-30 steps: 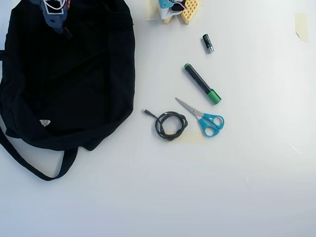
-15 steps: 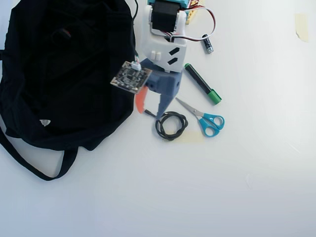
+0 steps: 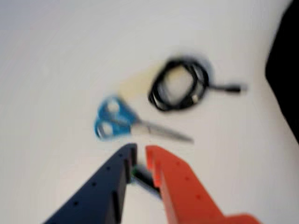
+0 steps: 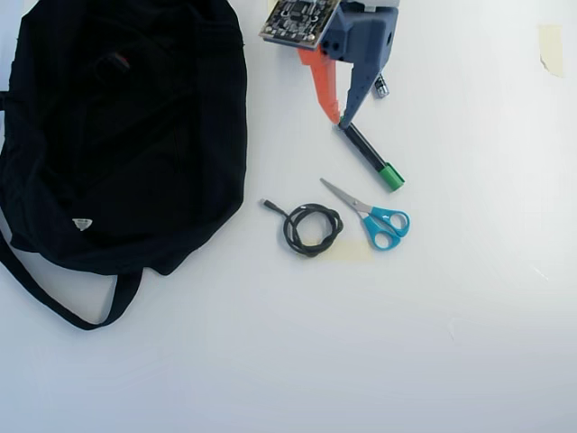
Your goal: Put the bike light into the black bag
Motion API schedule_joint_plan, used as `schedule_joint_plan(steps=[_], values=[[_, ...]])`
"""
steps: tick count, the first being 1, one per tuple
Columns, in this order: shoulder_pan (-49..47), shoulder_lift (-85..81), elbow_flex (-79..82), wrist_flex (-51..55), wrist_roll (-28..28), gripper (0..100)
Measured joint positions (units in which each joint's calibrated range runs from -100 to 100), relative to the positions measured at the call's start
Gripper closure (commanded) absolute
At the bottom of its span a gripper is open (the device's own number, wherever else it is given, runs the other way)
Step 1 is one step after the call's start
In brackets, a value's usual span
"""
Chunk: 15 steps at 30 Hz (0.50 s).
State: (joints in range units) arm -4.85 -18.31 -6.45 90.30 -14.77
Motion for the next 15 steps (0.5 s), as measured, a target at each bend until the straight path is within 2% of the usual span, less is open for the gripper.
schedule_joint_plan(steps=[5, 15], values=[[0.37, -12.95, 14.15, -2.58, 3.13, 98], [-0.88, -43.59, 57.70, -21.04, 3.91, 98]])
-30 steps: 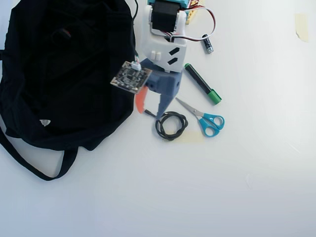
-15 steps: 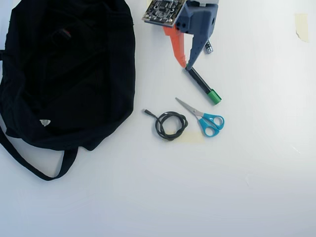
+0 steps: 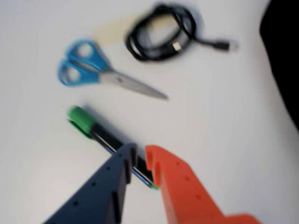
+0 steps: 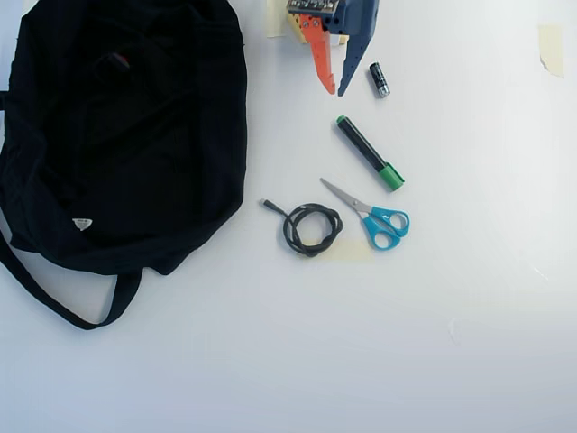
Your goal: Put the bike light into the black bag
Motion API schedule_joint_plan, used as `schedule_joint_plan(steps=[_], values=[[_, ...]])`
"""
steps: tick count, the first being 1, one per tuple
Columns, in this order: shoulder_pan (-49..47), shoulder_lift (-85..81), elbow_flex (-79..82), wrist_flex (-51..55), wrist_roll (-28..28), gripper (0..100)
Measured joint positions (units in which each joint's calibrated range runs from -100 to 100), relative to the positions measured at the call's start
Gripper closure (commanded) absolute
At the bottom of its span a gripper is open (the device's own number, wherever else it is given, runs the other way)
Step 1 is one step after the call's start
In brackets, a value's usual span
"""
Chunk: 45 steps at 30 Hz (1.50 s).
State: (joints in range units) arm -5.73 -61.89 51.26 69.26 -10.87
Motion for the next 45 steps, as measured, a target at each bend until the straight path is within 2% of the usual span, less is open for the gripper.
schedule_joint_plan(steps=[12, 17, 45], values=[[-3.67, -28.64, 36.79, -2.23, 0.00, 98], [-3.67, -36.28, 46.07, -1.89, 0.05, 98], [-3.75, -36.86, 46.78, -0.17, 0.05, 98]])
